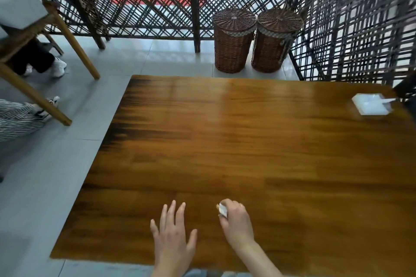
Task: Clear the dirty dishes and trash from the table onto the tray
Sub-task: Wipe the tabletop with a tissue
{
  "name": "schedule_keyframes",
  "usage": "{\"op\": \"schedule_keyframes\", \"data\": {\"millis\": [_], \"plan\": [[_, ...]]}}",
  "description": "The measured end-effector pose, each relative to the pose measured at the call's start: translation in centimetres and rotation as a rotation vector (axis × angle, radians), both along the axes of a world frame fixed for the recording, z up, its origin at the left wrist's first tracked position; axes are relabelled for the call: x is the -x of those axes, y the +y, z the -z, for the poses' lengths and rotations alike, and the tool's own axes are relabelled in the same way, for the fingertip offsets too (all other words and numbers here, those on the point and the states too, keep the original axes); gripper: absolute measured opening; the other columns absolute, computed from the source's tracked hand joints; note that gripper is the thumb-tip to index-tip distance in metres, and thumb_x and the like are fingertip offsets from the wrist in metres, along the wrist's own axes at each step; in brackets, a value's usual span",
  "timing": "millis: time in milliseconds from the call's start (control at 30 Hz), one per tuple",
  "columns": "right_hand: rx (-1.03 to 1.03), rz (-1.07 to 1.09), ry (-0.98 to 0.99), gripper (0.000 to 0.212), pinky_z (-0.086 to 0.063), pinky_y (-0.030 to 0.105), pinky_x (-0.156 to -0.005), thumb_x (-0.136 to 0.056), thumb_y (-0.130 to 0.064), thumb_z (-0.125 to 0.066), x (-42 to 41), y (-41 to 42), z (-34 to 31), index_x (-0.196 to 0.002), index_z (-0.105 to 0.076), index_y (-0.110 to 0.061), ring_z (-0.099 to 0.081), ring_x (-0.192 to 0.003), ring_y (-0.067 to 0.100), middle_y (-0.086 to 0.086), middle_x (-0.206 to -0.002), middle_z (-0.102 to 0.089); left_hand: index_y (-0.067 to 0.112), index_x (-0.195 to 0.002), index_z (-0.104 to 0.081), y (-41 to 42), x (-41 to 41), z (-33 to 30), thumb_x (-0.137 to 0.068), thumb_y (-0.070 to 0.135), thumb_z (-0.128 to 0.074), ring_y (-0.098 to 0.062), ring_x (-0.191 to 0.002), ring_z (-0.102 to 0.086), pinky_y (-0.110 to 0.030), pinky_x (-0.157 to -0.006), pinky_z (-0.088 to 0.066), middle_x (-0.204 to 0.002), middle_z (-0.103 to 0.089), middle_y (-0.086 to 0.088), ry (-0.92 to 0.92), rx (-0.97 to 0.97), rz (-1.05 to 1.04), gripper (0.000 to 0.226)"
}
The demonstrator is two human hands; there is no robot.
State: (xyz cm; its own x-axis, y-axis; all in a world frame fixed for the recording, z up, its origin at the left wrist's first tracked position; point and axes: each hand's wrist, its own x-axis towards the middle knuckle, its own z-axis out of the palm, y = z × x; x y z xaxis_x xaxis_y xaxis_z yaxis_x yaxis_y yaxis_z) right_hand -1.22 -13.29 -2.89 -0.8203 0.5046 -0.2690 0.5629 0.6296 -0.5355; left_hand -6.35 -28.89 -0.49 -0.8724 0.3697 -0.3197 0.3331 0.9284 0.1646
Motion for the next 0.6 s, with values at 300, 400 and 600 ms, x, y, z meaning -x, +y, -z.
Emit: {"op": "schedule_keyframes", "data": {"millis": [300, 400, 600], "plan": [[0.01, 0.072, 0.111, 0.02, -0.045, 0.019, -0.069, -0.094, -0.023, -0.051, -5.3, 1.4, -3.5, -0.113, -0.057, -0.021, -0.059, -0.088, 0.011, -0.005, -0.101, -0.063, 0.027, -0.146, -0.026, 0.0, -3.6, -2.7, -0.087, 0.051, -0.051, -0.02, -0.145, -0.013, -0.052, -0.113, -0.011, -0.155, -0.023, 0.001, 0.085, -0.132, 0.004, 0.068], [0.017, 0.1, 0.139, 0.016, -0.048, 0.024, -0.069, -0.095, -0.021, -0.048, -7.4, 1.1, -4.6, -0.111, -0.053, -0.02, -0.056, -0.083, 0.011, -0.004, -0.099, -0.06, 0.029, -0.147, -0.02, -0.8, -5.3, -3.1, -0.09, 0.052, -0.047, -0.018, -0.145, -0.008, -0.051, -0.114, -0.008, -0.156, -0.018, 0.003, 0.079, -0.109, 0.022, 0.067], [0.042, 0.171, 0.272, 0.017, -0.038, 0.007, -0.063, -0.091, -0.011, -0.053, -11.0, 0.3, -7.0, -0.108, -0.052, -0.016, -0.049, -0.076, 0.002, -0.005, -0.095, -0.053, 0.03, -0.147, -0.02, -2.5, -7.3, -4.8, -0.09, 0.051, -0.047, -0.017, -0.145, -0.007, -0.051, -0.115, -0.006, -0.157, -0.017, 0.004, 0.092, -0.18, 0.05, 0.067]]}}
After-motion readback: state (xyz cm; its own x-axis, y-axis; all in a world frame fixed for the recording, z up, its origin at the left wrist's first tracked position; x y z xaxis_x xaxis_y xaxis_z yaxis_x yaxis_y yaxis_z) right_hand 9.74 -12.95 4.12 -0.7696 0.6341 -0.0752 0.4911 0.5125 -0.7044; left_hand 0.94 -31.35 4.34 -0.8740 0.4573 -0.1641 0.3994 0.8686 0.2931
